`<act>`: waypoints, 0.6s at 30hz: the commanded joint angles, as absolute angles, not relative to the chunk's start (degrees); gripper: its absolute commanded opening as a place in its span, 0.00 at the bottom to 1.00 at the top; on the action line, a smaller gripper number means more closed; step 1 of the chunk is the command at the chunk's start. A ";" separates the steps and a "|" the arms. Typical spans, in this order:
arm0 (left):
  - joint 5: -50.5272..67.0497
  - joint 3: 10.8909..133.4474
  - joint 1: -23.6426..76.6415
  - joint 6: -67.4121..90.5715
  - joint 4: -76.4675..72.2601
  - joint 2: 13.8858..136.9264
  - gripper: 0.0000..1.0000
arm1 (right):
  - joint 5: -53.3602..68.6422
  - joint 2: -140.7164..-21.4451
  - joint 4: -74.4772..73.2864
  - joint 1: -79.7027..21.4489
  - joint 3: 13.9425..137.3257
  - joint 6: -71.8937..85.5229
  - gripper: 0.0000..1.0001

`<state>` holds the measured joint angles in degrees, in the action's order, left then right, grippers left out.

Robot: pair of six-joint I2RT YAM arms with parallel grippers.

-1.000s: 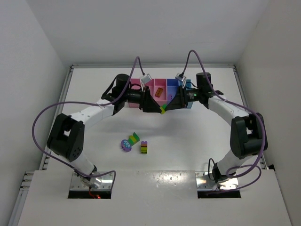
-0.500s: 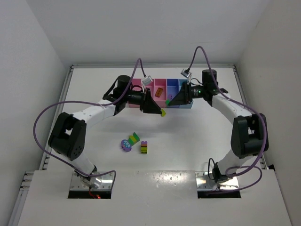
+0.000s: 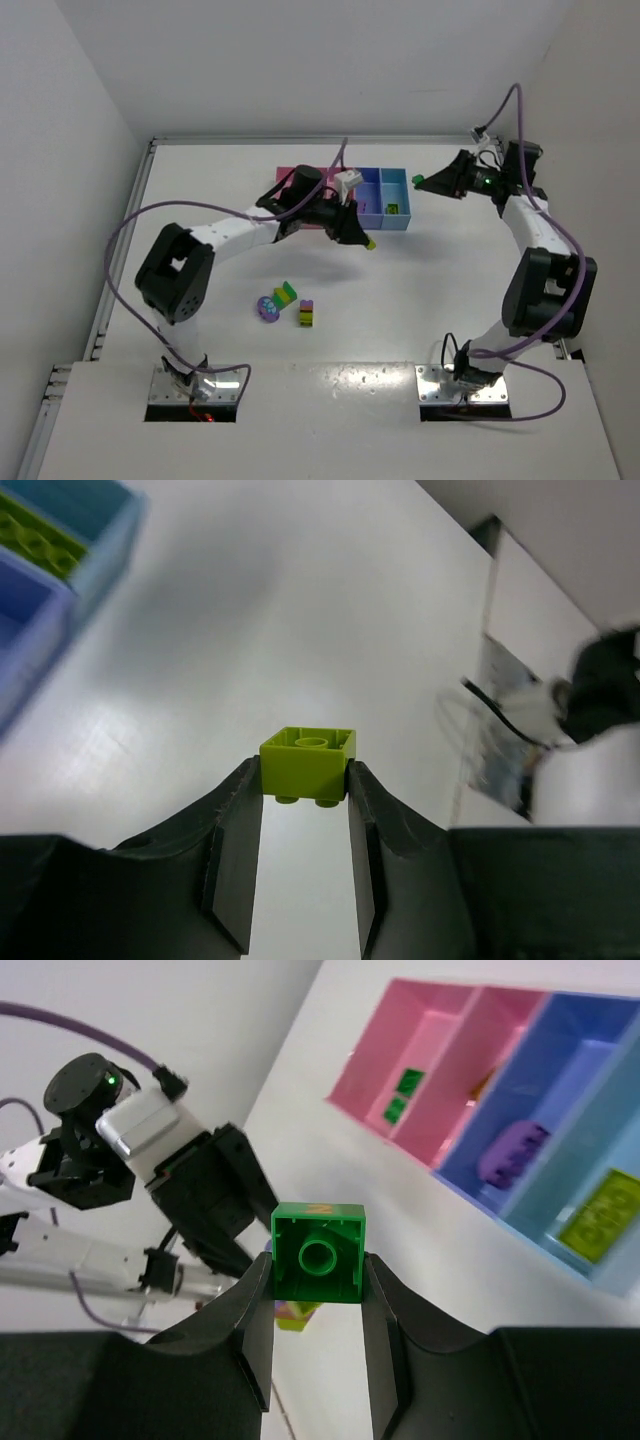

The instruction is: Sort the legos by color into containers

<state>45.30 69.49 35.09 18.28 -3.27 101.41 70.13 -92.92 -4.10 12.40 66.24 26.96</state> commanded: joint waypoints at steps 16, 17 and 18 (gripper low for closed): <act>25.49 115.75 37.27 19.16 0.62 136.04 0.03 | 66.88 -72.60 -8.34 25.66 51.60 23.03 0.00; 25.49 116.71 37.27 18.46 0.01 136.66 0.05 | 66.88 -72.08 -8.87 26.19 51.59 23.03 0.00; 25.49 117.50 37.27 18.46 0.00 137.37 0.05 | 66.88 -72.07 -8.88 26.19 51.59 23.03 0.00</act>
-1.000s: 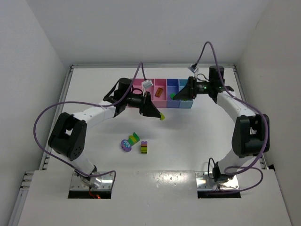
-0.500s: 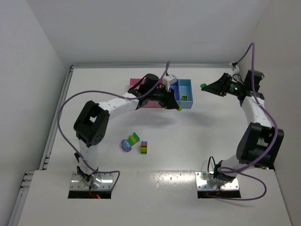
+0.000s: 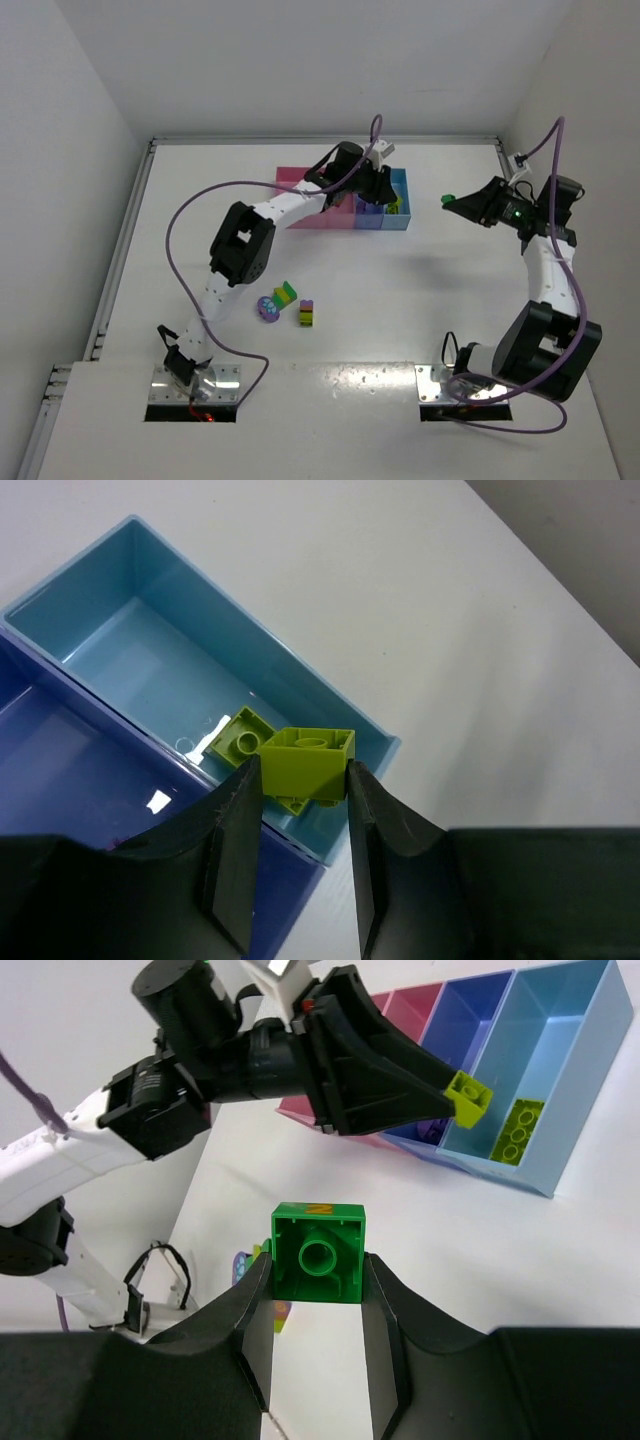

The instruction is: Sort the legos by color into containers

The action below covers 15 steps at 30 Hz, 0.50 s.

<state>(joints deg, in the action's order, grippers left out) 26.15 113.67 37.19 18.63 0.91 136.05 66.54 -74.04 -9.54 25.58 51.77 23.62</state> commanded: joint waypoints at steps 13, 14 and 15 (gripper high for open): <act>17.23 131.84 37.27 14.68 -1.66 148.79 0.25 | 66.88 -71.98 -9.40 27.25 51.59 23.55 0.00; 16.70 132.62 37.27 14.68 -1.67 148.80 0.30 | 66.88 -71.98 -9.40 27.25 51.59 23.55 0.00; 15.57 132.63 37.27 14.16 -1.67 148.80 0.39 | 66.88 -71.98 -9.40 27.25 51.59 23.55 0.00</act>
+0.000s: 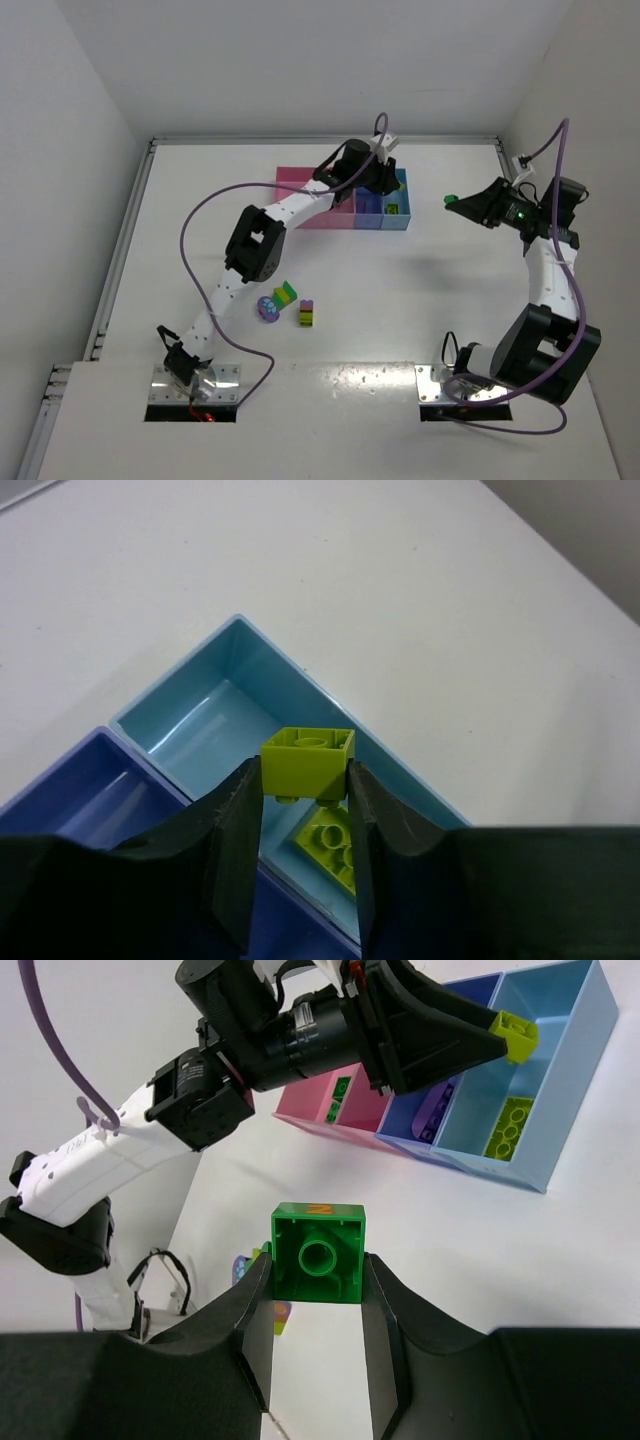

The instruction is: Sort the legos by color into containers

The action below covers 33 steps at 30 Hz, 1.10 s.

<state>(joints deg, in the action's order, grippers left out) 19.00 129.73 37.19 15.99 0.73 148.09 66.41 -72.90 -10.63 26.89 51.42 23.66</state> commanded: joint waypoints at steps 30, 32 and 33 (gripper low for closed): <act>8.43 108.12 16.82 21.62 7.72 110.84 0.81 | 60.22 -105.97 -9.57 0.72 85.40 18.11 0.00; 8.44 105.13 13.03 21.62 9.49 106.19 0.81 | 57.67 -111.85 -12.91 -3.94 92.79 14.34 0.00; 9.05 100.85 9.53 20.92 9.49 104.34 0.82 | 56.44 -113.89 -14.31 -5.61 95.42 13.11 0.00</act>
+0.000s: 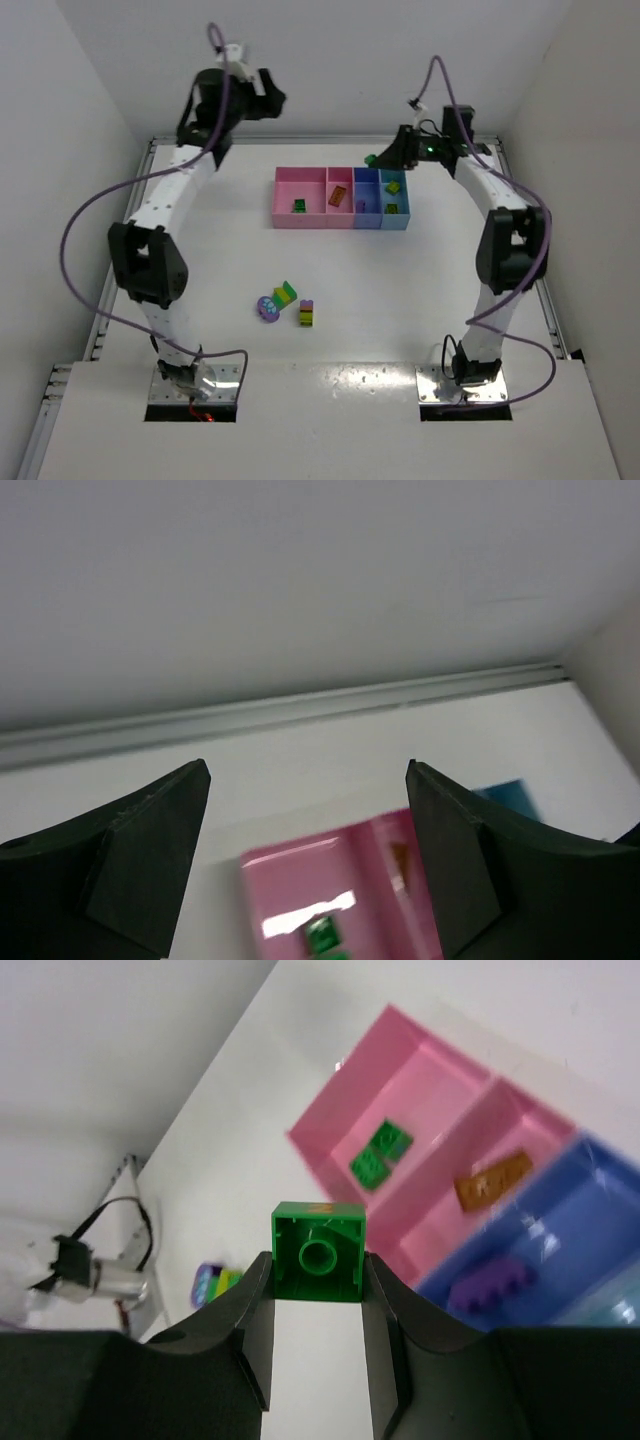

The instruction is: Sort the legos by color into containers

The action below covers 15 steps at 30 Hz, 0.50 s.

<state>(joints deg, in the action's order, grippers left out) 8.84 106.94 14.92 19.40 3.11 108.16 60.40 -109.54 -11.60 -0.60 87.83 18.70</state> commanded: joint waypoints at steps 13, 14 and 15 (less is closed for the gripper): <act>25.66 83.50 -3.87 3.61 26.01 87.81 0.88 | 26.74 -134.47 -21.36 -23.46 121.28 4.75 0.01; 26.19 82.45 -4.39 2.21 26.89 86.76 0.88 | 25.24 -134.47 -21.36 -24.08 121.29 4.75 0.05; 26.19 82.44 -4.39 1.41 27.68 86.23 0.88 | 23.75 -135.17 -21.36 -24.08 121.29 4.75 0.05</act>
